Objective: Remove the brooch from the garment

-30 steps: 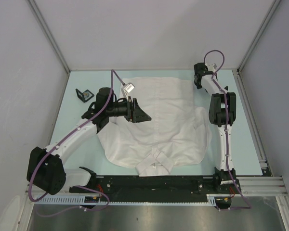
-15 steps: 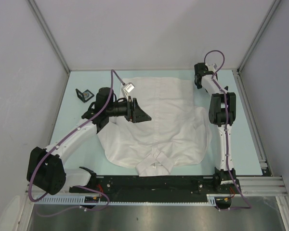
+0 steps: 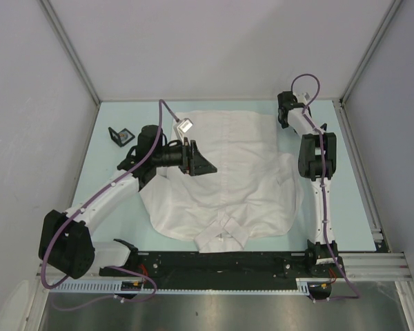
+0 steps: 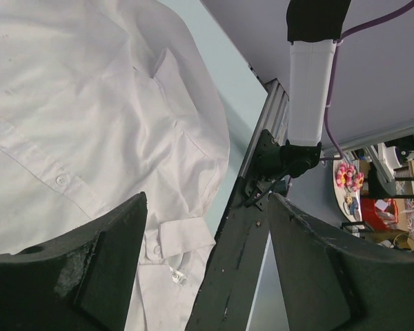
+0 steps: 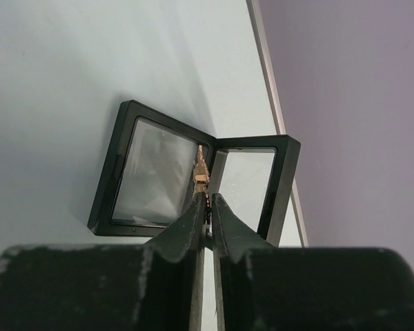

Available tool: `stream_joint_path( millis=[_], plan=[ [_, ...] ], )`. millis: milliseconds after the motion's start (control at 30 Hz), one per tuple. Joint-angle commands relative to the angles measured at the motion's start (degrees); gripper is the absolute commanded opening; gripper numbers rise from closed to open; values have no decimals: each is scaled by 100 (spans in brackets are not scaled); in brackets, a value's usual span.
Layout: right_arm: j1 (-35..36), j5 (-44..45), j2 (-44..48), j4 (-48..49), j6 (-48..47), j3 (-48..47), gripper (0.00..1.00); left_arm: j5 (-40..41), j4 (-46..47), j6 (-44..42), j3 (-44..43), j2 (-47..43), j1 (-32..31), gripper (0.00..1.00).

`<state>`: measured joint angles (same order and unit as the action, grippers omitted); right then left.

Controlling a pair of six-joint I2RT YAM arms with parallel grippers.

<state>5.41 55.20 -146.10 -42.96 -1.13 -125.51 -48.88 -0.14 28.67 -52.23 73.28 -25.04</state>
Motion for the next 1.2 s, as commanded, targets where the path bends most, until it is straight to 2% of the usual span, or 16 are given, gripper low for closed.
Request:
stream_joint_path(
  millis=[0,400,600,667,767,833,900,933,967,1000,1033,1100,1133,1167],
  plan=[
    [-22,79,-129,-63,16,-403,13,-183,243,60,28,20,43,75],
    [197,-738,-24,-467,262,-1071,38,-218,234,51,64,73,69,75],
    [382,-1239,626,-757,674,-922,51,-403,375,175,125,275,157,75],
    [645,-1606,1100,-1432,1148,-827,55,-193,69,-71,64,231,157,76],
    [979,-2308,2196,-1261,1527,32,58,71,-239,-317,-24,152,157,77],
    [1251,-2636,3242,-805,1598,1270,64,273,-328,-423,-16,21,140,77],
    [1549,-2882,3911,-609,1677,2401,66,545,-381,-432,89,-128,131,78],
    [1638,-2953,4654,-417,1668,2774,69,625,-451,-406,116,-286,131,78],
    [1743,-3067,5009,-337,1668,3126,70,669,-495,-388,160,-392,131,77],
    [1822,-3146,5422,-266,1668,3869,71,748,-548,-353,204,-497,131,78],
    [1980,-3338,6165,-170,1712,4190,72,801,-635,-344,239,-786,131,77],
    [2078,-3567,6986,-134,1870,5154,75,1037,-706,-335,379,-1138,122,78],
    [2122,-3969,7765,-82,2010,5482,77,1230,-767,-318,432,-1445,122,79],
    [2131,-4164,8129,-46,2081,5737,79,1354,-785,-248,528,-1622,122,79]
  ],
)
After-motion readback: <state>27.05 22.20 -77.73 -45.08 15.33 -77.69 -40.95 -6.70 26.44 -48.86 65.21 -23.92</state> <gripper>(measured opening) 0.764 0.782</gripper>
